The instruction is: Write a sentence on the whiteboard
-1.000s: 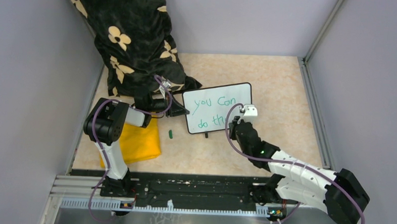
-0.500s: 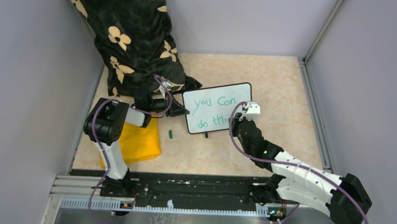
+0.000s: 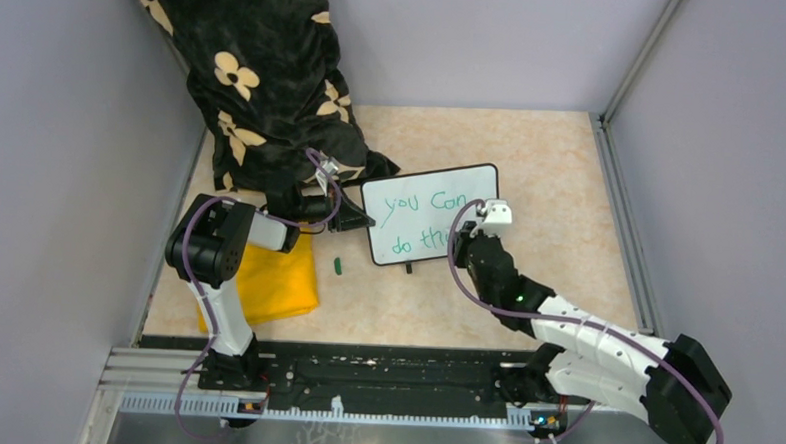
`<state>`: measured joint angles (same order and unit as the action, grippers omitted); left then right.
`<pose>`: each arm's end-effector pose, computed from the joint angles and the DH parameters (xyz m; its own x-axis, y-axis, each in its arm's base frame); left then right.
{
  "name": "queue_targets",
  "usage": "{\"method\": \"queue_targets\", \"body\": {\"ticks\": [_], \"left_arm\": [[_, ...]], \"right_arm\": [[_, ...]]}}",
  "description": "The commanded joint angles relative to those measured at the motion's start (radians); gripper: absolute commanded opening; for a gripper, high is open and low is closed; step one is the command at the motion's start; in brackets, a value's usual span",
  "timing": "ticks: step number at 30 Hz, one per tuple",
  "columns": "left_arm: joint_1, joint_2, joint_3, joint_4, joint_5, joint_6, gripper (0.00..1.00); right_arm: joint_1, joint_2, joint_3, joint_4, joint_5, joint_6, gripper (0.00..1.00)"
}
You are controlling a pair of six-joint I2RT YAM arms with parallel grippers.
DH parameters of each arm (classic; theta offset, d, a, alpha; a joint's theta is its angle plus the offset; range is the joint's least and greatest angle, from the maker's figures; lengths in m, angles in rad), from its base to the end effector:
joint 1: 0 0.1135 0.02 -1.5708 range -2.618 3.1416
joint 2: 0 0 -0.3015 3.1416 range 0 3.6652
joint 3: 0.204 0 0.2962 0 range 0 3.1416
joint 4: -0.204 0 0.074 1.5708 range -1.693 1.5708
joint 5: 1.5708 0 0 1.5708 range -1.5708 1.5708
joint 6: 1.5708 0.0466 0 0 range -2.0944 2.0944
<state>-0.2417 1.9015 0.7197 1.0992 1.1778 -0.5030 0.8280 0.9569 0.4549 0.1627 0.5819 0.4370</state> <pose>0.3538 -0.1315 0.1455 -0.5453 -0.0557 -0.8364 0.8248 0.1422 -0.5472 0.1785 0.1565 0.2354 -0.3160 0.1786 -0.9318 -0.1446 0.9616 0.2334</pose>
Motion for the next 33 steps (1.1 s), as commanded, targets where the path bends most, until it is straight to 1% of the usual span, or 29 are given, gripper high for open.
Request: {"method": "queue_targets", "body": {"ticks": [1, 16, 22, 28, 33], "left_arm": [[-0.030, 0.042, -0.015, -0.128, -0.028, 0.043, 0.00], [-0.030, 0.040, -0.015, -0.130, -0.029, 0.044, 0.00], [-0.031, 0.043, -0.016, -0.130, -0.030, 0.045, 0.00], [-0.030, 0.040, -0.015, -0.129, -0.029, 0.044, 0.00], [-0.030, 0.042, -0.014, -0.130, -0.030, 0.043, 0.00]], "right_arm": [[-0.009, 0.012, 0.056, 0.066, 0.017, -0.014, 0.00], [-0.024, 0.055, 0.043, 0.071, 0.010, 0.002, 0.00], [-0.028, 0.051, 0.047, 0.048, 0.004, 0.002, 0.00], [-0.029, -0.058, 0.053, -0.017, -0.025, 0.006, 0.00], [-0.029, -0.146, 0.034, -0.072, 0.007, -0.004, 0.00]]}}
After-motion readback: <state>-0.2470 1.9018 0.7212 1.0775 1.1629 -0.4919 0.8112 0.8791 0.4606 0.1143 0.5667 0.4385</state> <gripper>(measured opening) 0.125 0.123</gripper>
